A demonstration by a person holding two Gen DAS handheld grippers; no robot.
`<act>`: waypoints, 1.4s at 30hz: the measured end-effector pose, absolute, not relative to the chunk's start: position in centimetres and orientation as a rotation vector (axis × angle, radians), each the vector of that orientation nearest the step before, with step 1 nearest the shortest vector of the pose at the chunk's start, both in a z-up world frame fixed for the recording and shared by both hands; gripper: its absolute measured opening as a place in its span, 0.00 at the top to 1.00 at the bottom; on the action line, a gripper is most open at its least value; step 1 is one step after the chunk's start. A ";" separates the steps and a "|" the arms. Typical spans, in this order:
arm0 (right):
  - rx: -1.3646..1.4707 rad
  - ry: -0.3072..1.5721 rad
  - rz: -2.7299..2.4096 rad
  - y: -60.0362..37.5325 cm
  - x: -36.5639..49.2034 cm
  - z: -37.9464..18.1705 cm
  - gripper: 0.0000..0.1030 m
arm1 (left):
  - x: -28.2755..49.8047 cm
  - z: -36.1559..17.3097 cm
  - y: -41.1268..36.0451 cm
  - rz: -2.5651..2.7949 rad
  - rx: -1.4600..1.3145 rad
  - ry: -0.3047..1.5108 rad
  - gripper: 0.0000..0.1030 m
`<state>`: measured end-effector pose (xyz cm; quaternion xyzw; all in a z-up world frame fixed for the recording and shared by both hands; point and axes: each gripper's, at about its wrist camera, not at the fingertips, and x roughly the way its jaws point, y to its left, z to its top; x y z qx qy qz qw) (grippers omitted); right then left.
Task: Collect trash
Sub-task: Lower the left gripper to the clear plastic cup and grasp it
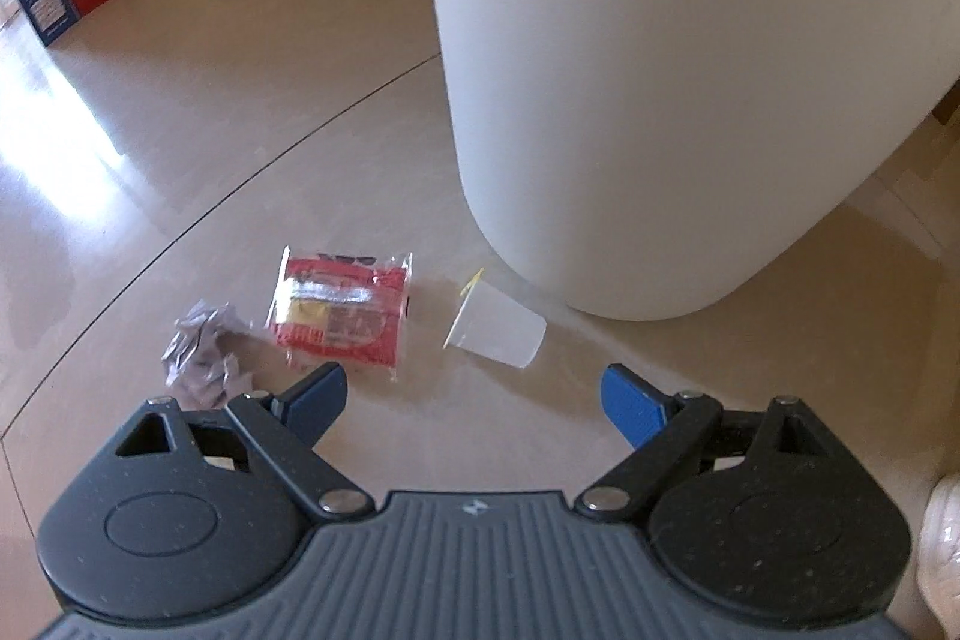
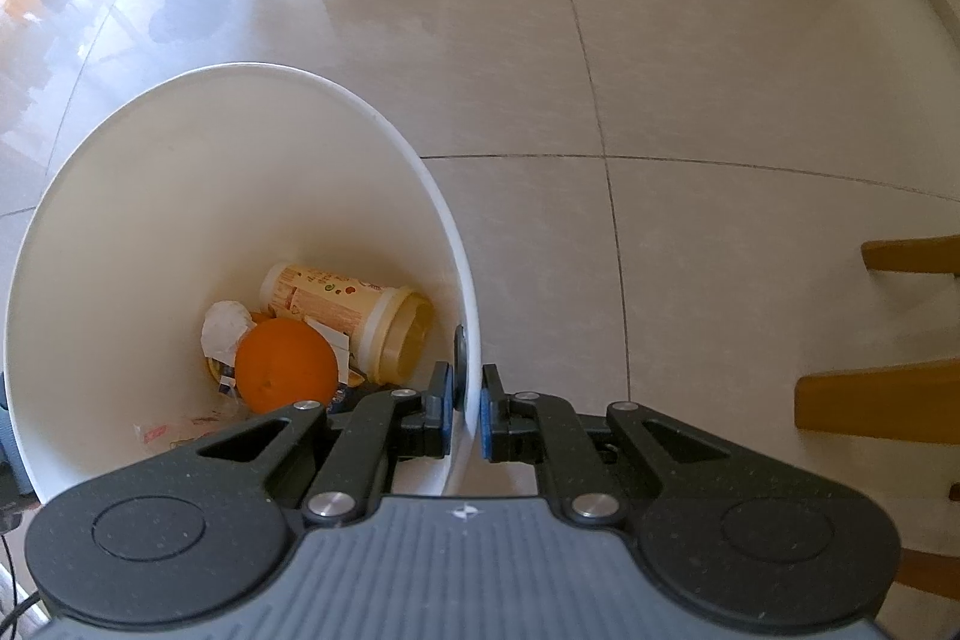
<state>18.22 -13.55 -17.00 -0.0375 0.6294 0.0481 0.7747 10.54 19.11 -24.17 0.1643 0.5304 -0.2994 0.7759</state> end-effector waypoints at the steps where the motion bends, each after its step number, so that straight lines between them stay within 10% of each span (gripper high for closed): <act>1: -0.082 1.361 0.103 -13.5 18.2 -17.0 0.90 | 10.6 -24.3 19.0 -0.659 0.358 1.139 0.11; 18: -0.013 1.334 0.045 -14.0 17.7 -16.9 0.90 | 11.4 -27.6 17.4 -0.773 0.417 1.094 0.17; 42: 0.046 1.319 0.019 -14.6 17.0 -16.9 0.90 | 12.9 -29.2 15.5 -0.850 0.459 1.153 0.61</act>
